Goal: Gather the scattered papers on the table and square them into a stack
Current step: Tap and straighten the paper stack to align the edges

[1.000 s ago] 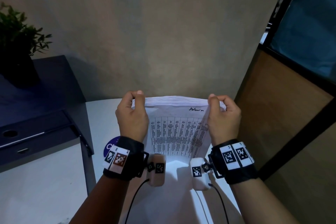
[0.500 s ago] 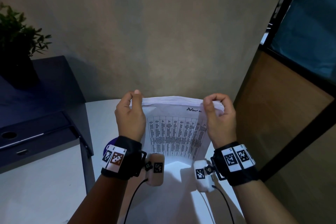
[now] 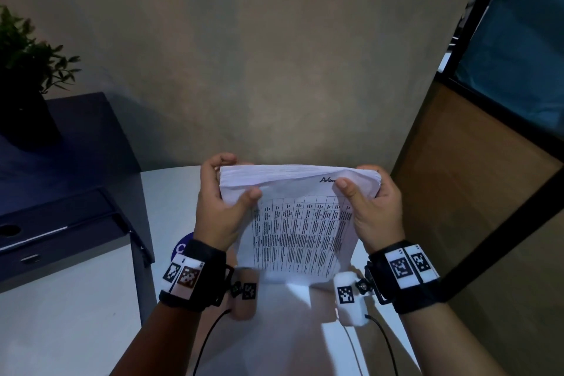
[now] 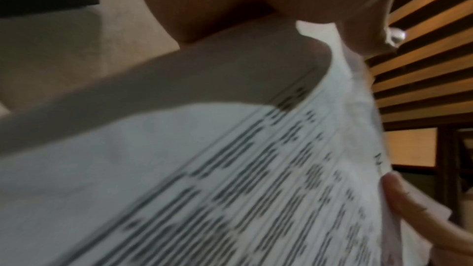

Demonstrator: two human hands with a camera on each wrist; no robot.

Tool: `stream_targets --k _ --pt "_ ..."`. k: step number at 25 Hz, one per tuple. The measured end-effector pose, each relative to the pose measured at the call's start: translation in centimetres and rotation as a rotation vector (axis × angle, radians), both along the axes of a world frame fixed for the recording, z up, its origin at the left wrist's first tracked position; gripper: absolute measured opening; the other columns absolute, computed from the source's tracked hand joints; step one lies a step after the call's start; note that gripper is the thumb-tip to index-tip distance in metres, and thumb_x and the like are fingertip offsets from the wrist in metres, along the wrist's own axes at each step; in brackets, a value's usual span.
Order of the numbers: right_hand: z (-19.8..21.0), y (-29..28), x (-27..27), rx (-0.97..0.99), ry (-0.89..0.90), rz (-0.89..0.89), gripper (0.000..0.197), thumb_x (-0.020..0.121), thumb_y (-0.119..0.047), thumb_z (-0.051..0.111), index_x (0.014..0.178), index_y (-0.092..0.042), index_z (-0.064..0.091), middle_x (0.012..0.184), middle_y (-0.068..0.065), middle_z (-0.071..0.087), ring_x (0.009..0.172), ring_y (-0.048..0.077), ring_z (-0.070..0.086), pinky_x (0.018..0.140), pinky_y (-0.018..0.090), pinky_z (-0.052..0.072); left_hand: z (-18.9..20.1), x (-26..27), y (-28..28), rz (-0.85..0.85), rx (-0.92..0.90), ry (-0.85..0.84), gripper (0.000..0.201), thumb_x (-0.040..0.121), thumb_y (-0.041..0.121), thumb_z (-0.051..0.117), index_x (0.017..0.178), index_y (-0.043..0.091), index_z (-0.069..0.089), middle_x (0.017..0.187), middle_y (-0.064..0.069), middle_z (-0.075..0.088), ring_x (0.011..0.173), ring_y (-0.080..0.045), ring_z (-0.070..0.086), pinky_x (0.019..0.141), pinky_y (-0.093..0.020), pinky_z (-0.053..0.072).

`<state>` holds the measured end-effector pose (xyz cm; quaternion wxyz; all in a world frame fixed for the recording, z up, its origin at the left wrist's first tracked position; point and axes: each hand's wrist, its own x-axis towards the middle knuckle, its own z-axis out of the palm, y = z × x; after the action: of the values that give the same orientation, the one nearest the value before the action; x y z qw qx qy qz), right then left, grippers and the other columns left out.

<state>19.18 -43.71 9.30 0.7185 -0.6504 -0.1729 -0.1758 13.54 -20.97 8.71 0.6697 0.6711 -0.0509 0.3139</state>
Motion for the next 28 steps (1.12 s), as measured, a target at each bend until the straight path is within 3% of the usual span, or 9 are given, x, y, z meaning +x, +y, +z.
stream_targets --k 3,5,9,12,15,17,20,23,28 --pt "0.0 -0.1 0.2 0.030 0.022 0.030 0.019 0.077 -0.010 0.074 0.086 -0.017 0.059 0.070 -0.018 0.069 0.064 -0.003 0.062 0.061 0.014 0.050 -2.9 -0.4 -0.2 -0.138 -0.105 0.150 0.085 0.052 0.059 0.088 0.118 0.016 0.057 0.102 0.006 0.076 0.096 -0.010 0.072 0.072 -0.020 0.057" --pt "-0.1 -0.1 0.3 0.035 0.028 0.025 0.020 0.079 -0.005 0.074 0.087 -0.016 0.059 0.070 -0.018 0.069 0.065 -0.004 0.062 0.061 0.014 0.050 -3.6 -0.3 -0.6 -0.142 -0.154 0.180 0.071 0.062 0.046 0.086 0.114 0.006 0.062 0.096 0.007 0.078 0.090 -0.010 0.074 0.071 -0.020 0.057" --pt "-1.2 -0.6 0.5 0.032 0.138 0.128 0.032 0.073 -0.014 0.074 0.101 -0.010 0.062 0.084 -0.015 0.076 0.080 0.003 0.071 0.069 0.018 0.056 -4.0 0.6 -0.4 -0.113 -0.204 0.181 0.028 0.069 0.036 0.084 0.092 0.022 0.075 0.092 -0.001 0.079 0.087 -0.019 0.074 0.071 -0.031 0.060" --pt "-2.6 -0.6 -0.2 -0.060 0.263 0.143 0.041 0.070 -0.022 0.079 0.108 -0.012 0.067 0.094 -0.009 0.078 0.091 0.012 0.074 0.080 0.030 0.060 -3.6 0.8 -0.7 -0.096 -0.202 0.213 0.017 0.077 0.021 0.080 0.093 0.020 0.074 0.092 -0.003 0.078 0.088 -0.024 0.073 0.076 -0.040 0.061" --pt "-1.7 0.0 -0.3 -0.061 0.230 0.060 0.028 0.070 -0.028 0.079 0.095 -0.019 0.069 0.087 -0.012 0.078 0.086 0.010 0.074 0.079 0.033 0.059 -1.8 0.8 -1.2 -0.046 -0.196 0.166 0.013 0.083 0.014 0.070 0.095 0.017 0.069 0.086 0.006 0.079 0.083 -0.014 0.073 0.069 -0.029 0.060" --pt "-0.9 0.2 0.0 0.009 0.179 0.027 0.024 0.075 -0.019 0.078 0.096 -0.012 0.069 0.082 -0.012 0.078 0.082 0.009 0.074 0.072 0.027 0.059 -1.3 1.1 -1.2 0.017 -0.139 0.111 0.010 0.085 0.017 0.069 0.094 0.023 0.067 0.082 0.017 0.077 0.077 -0.002 0.072 0.065 -0.019 0.057" --pt "-1.8 0.9 -0.3 0.005 0.193 -0.014 0.028 0.081 -0.012 0.076 0.105 -0.002 0.067 0.082 -0.009 0.078 0.082 0.010 0.074 0.071 0.027 0.061 -2.2 0.5 -1.6 0.086 -0.045 0.157 0.010 0.084 0.027 0.071 0.090 0.028 0.063 0.080 0.018 0.076 0.077 -0.002 0.071 0.062 -0.016 0.056" --pt "-3.5 1.2 -1.3 -0.058 0.265 -0.010 0.029 0.081 -0.016 0.077 0.106 -0.006 0.068 0.088 -0.004 0.077 0.085 0.008 0.074 0.075 0.027 0.061 -4.0 -0.1 -2.2 0.065 -0.020 0.276 0.015 0.087 0.022 0.071 0.092 0.030 0.060 0.088 0.010 0.073 0.086 -0.008 0.071 0.062 -0.017 0.057" --pt "-3.5 0.7 -0.5 -0.035 0.267 0.014 0.033 0.079 -0.022 0.078 0.107 -0.009 0.067 0.091 -0.001 0.077 0.086 0.010 0.074 0.073 0.024 0.060 -4.6 0.6 -1.5 0.085 -0.015 0.264 0.016 0.086 0.026 0.073 0.097 0.031 0.062 0.091 0.015 0.073 0.083 0.001 0.072 0.067 -0.018 0.058"
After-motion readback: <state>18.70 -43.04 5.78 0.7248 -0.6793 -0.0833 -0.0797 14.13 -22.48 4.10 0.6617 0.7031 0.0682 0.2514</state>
